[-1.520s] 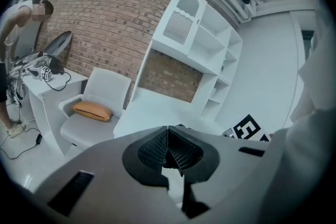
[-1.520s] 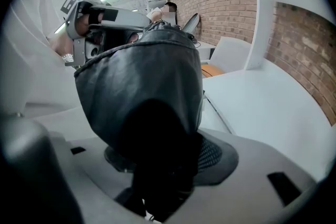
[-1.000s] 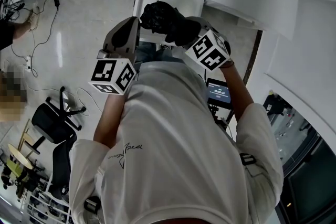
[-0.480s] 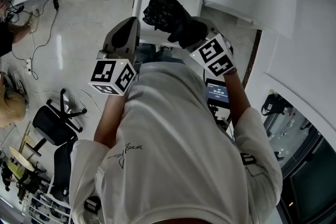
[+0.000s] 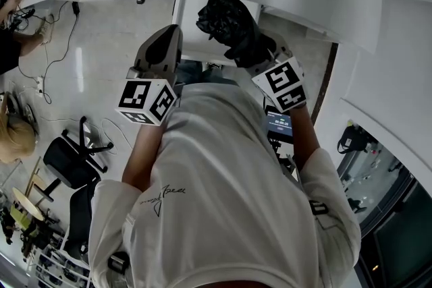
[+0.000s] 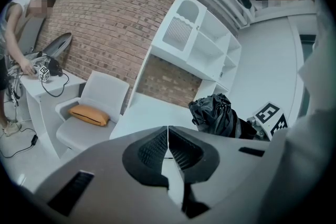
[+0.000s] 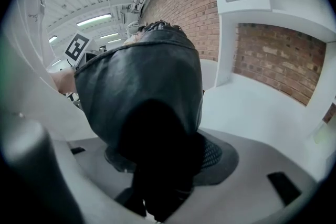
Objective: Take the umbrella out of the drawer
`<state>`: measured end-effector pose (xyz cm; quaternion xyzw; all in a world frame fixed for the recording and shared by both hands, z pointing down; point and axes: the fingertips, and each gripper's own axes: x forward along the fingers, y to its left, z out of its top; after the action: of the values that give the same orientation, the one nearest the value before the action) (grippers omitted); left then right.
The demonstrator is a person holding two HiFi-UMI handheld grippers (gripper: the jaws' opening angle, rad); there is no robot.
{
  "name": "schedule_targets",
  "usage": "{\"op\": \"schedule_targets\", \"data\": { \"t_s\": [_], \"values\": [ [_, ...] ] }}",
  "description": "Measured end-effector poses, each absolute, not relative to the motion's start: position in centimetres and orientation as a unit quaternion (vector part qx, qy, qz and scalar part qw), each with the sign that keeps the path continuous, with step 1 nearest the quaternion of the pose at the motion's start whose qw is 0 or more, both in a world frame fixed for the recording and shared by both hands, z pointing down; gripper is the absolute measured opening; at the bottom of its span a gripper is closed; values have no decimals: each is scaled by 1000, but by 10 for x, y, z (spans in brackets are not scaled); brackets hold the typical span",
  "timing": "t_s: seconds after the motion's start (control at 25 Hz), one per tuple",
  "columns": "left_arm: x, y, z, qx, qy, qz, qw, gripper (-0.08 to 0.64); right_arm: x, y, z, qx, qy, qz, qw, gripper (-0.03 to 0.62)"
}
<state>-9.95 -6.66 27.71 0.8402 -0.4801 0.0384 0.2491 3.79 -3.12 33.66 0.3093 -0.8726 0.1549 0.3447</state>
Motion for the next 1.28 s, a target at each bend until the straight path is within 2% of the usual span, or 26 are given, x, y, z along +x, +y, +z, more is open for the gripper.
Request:
{"op": "schedule_targets", "data": {
  "t_s": [0.96,1.28],
  "values": [
    [-84,-70,250,855,-462,27,234,17,82,-58,272,437,-865,199,149,249],
    [-96,-78,238,846,-489,9,212,17,98,-67,245,479,-857,173,78,249]
  ]
}}
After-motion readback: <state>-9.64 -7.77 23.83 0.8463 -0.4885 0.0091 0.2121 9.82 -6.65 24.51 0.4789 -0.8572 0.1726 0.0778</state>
